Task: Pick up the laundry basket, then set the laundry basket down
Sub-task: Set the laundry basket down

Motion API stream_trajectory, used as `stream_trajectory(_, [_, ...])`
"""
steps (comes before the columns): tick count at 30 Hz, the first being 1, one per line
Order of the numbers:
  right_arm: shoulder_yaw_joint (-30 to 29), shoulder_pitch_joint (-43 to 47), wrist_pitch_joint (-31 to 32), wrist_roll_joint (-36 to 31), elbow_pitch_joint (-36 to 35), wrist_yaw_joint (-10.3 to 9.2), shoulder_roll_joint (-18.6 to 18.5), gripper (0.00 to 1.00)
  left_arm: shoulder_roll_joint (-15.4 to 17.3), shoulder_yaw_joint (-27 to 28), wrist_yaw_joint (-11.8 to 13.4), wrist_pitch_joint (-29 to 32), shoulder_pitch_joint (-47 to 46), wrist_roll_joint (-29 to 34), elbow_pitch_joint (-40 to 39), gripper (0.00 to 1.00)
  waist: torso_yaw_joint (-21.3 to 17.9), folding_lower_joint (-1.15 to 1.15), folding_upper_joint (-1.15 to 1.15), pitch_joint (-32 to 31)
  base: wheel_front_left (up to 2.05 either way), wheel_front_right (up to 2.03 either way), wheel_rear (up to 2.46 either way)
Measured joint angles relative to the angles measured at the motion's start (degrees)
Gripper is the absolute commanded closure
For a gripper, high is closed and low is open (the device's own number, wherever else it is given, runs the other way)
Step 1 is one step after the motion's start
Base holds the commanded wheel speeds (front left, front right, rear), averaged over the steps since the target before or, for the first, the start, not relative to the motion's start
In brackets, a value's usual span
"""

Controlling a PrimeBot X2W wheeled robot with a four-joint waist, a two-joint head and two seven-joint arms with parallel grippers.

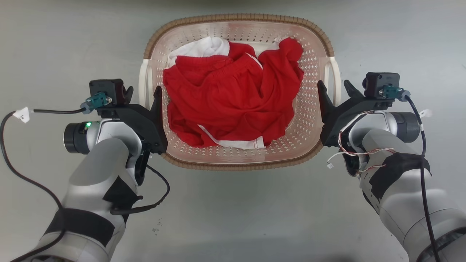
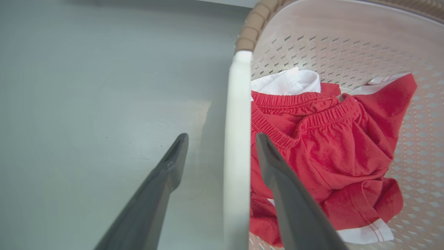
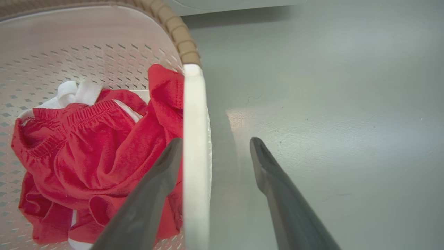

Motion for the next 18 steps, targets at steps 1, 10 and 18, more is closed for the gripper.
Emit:
stream_trajectory(1, [0.1,0.0,0.0,0.0,0.0,0.01,0.0,0.0,-0.1,0.0,0.0,0.0,0.0,0.0,0.1,0.0,0.0,0.0,0.0,-0.4,0.0,0.0,0.0])
stream_trajectory(10, [0.4,2.0,-0.8,0.0,0.4,1.07,0.1,0.0,-0.5,0.4,0.0,-0.5,2.4,-0.7,0.8,0.0,0.5,0.0,0.0,-4.7,0.0,0.0,0.0])
stream_trajectory(18, [-0.7,5.0,-2.3,1.1,0.7,2.03,0.2,0.0,-0.5,0.8,-0.5,-2.1,6.0,-1.0,1.4,0.0,0.6,-0.01,0.0,-10.7,0.0,0.0,0.0])
